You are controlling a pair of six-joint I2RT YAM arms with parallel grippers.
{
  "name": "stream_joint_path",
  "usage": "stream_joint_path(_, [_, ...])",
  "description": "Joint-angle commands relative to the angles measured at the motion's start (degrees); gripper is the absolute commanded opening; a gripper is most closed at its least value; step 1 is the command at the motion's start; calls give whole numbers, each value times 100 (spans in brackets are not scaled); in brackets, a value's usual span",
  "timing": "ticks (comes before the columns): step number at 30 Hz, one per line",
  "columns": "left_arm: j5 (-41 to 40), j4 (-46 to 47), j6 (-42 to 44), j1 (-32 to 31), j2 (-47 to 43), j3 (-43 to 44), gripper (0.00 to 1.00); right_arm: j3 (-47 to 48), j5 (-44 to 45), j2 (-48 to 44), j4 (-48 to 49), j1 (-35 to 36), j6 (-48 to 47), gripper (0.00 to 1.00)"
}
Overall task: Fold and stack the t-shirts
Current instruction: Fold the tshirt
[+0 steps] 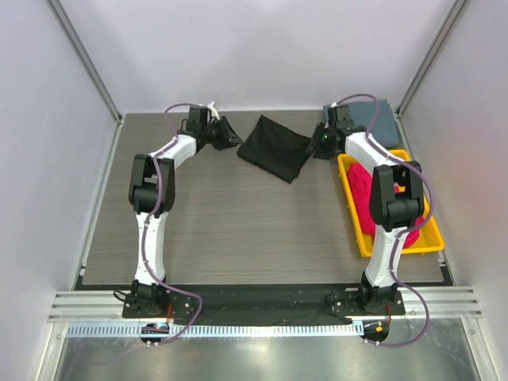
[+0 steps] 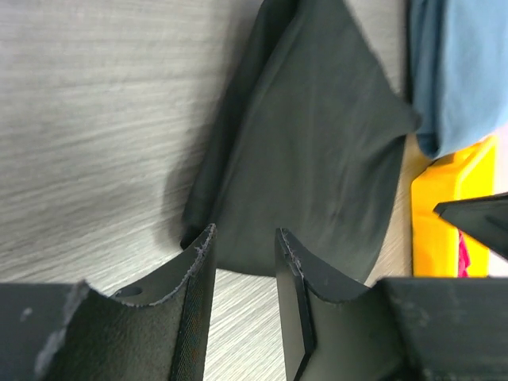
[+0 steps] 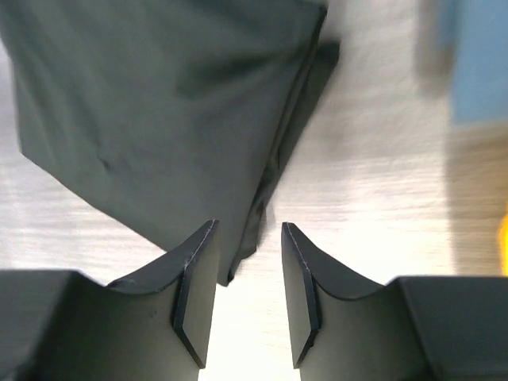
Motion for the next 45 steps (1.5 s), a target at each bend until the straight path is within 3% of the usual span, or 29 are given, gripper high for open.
stream_joint_path(1, [287, -9, 184, -3, 40, -39, 36, -401, -273, -338, 505, 142, 161, 43])
stream_joint_path(14, [471, -17, 219, -47, 471, 49, 32, -1333, -660, -172, 1244, 669, 82, 42])
stream_joint_path(17, [489, -131, 219, -38, 498, 32, 18, -1368, -660, -119, 1262, 696, 47, 40])
stream_joint_path(20, [419, -193, 202, -38, 322, -179, 7, -1491, -599, -153, 1253, 696, -50, 27])
stream_joint_path(21, [375, -237, 184, -38, 252, -267, 3, -1526, -573, -206, 1245, 696, -94, 18])
stream_joint_path(23, [235, -237, 140, -47, -28, -600, 0, -1658, -590, -276, 1236, 696, -129, 8])
stream_joint_path(27, [121, -272, 26, -126, -591, -1277, 0, -2009, -660, -548, 1209, 687, -243, 1])
stream_joint_path(31, [-362, -649, -220, -337, -1338, -2208, 0, -2545, -783, -961, 1201, 705, -375, 1])
stream_joint_path(34, [-951, -844, -859, -574, -2076, -3148, 1, -3116, -1020, -1374, 1209, 775, -472, 1])
stream_joint_path(37, [-970, -519, -1081, -750, -2839, -4115, 16, -3758, -1222, -1840, 1183, 880, -516, 8])
stream_joint_path(41, [-899, -588, -1082, -865, -3404, -4390, 24, -4216, -1144, -2429, 991, 872, -533, 30])
stream_joint_path(45, [-1162, -1228, -688, -856, -3379, -3802, 27, -3971, -960, -2956, 534, 872, -586, 38])
